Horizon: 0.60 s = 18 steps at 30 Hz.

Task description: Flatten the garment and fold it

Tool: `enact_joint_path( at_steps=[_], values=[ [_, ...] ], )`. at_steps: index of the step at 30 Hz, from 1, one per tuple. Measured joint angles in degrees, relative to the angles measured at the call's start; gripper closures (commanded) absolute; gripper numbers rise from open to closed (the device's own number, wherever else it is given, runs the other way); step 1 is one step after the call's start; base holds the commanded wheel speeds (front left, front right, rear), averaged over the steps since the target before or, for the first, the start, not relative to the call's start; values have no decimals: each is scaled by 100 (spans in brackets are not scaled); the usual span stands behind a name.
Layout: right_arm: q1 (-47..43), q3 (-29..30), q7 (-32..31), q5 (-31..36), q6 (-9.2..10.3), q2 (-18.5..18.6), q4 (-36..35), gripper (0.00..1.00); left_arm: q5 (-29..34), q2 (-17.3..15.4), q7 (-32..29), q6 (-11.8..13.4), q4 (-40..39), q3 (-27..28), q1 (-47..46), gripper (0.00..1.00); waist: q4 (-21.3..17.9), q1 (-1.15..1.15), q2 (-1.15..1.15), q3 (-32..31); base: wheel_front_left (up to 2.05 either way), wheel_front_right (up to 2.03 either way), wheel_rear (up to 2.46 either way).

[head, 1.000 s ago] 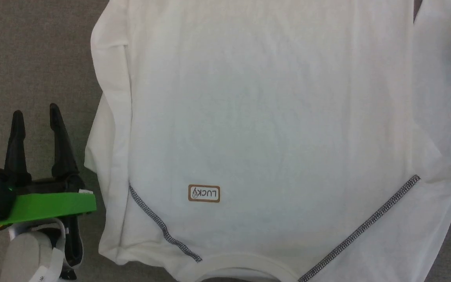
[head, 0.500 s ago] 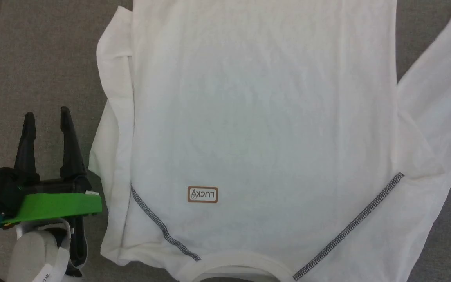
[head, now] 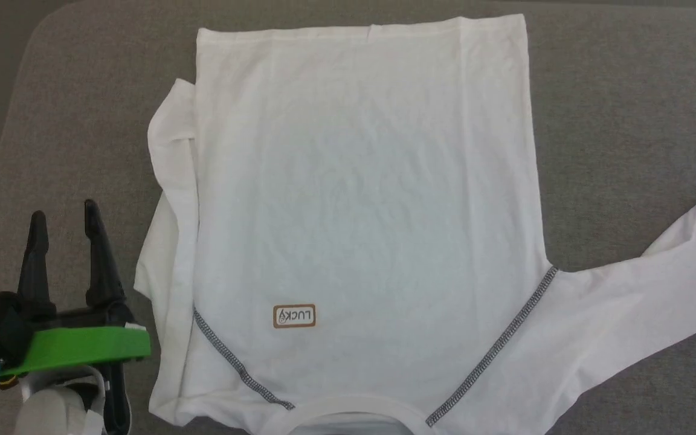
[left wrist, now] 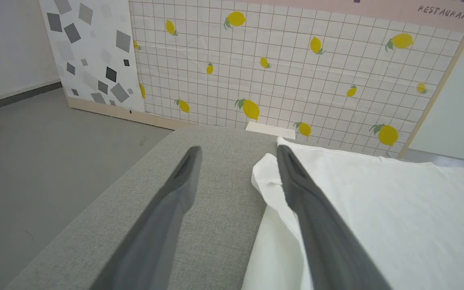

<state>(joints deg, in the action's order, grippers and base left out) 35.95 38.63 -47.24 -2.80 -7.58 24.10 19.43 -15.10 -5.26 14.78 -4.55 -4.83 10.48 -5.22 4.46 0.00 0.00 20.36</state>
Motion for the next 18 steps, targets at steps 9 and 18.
enact_joint_path(
  at_steps=[9,18],
  values=[
    [-889,-447,-167,-96,0,124,-535,100,11,121,1,0,-3,93,344,0,-226,0,0,-730,0,0,0],
    [-1356,-1867,-405,-1165,1,346,-2043,100,56,154,1,7,-18,43,630,0,-238,0,0,-1273,0,0,0]
  ],
)
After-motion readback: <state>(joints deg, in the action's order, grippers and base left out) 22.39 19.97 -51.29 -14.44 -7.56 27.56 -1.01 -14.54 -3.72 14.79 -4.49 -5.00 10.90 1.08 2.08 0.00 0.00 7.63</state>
